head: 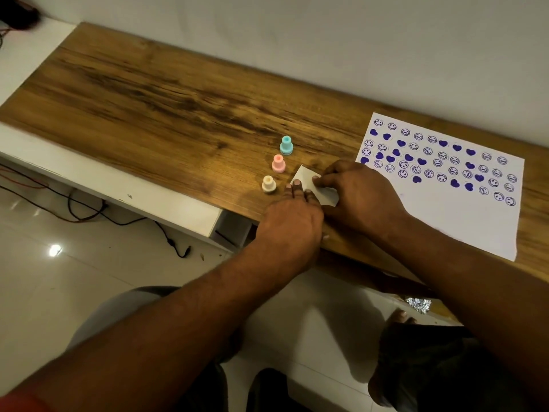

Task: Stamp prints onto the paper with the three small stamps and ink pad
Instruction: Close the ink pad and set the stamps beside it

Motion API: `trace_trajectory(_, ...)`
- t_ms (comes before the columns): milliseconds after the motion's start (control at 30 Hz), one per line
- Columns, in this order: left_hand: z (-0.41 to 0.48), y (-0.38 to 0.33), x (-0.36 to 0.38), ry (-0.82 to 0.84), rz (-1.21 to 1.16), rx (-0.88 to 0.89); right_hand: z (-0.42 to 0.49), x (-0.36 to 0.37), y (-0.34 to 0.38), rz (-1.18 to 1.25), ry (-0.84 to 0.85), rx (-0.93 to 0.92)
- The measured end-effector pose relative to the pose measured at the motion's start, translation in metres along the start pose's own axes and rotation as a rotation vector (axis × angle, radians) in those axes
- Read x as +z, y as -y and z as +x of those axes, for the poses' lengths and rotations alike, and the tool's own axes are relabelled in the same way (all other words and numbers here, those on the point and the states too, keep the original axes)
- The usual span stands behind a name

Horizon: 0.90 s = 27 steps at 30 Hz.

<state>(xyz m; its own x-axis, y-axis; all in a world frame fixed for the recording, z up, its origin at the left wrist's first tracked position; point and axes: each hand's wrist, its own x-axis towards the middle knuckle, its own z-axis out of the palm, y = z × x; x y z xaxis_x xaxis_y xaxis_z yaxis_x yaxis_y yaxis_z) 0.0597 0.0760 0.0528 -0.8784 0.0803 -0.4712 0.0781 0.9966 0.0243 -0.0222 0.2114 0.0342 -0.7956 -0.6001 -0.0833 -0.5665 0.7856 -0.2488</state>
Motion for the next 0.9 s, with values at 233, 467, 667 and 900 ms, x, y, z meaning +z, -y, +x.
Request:
trace_trajectory(233,-0.005,-0.002,-0.001,-0.047,-0.023,-0.001,0.005,-0.001,-0.014,0.086,0.034,-0.076)
trace_trajectory(467,-0.011,-0.004,-0.002,-0.064,-0.034,-0.007,0.014,-0.001,-0.03,0.171,0.052,-0.129)
trace_trajectory(667,-0.009,-0.007,-0.004,-0.037,-0.04,-0.013,0.012,-0.019,-0.041,0.204,0.037,-0.078)
trace_trajectory(900,-0.01,-0.01,-0.006,0.017,-0.081,-0.021,0.011,-0.033,-0.048,0.041,0.091,0.082)
